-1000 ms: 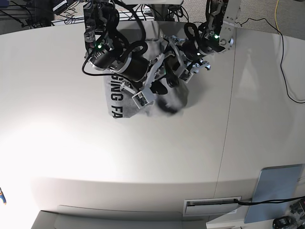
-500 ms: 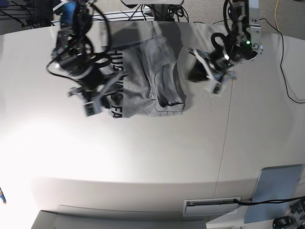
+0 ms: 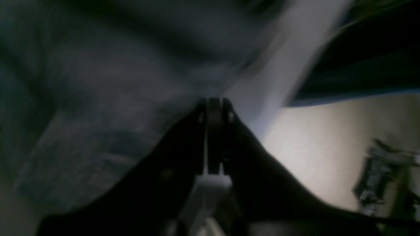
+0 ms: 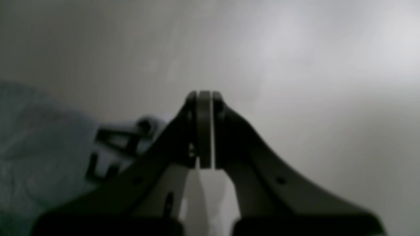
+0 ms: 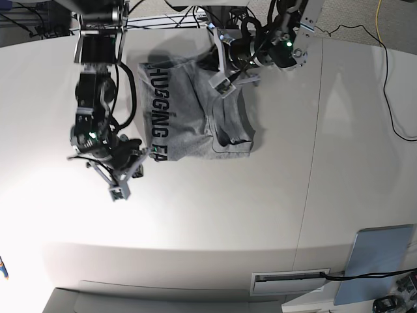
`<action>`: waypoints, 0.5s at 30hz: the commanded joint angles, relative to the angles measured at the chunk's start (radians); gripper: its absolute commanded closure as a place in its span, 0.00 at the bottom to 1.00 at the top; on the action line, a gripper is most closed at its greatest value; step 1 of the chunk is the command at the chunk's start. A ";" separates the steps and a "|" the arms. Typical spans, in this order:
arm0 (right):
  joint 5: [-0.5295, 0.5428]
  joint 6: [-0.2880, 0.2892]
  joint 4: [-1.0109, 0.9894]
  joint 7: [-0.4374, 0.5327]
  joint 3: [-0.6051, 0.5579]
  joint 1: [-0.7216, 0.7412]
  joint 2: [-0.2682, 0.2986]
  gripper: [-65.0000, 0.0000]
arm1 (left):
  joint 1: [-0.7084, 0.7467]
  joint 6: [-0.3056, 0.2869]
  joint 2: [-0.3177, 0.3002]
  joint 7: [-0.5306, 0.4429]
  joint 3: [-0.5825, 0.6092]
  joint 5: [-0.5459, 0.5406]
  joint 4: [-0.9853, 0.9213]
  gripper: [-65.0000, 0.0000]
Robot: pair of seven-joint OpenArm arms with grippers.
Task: Fold the T-shirt properly
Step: 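Flatten and square the folded shirt with both grippers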
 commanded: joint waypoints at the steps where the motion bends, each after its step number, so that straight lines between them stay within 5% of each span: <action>1: 0.009 0.024 -0.014 0.010 0.001 0.031 0.003 0.98 | -0.003 0.012 -0.001 -0.040 0.000 0.008 -0.001 1.00; 15: 0.192 0.162 -0.007 -0.167 -0.001 -0.021 0.057 0.98 | -0.008 0.013 -0.005 -0.190 -0.335 0.176 -0.116 1.00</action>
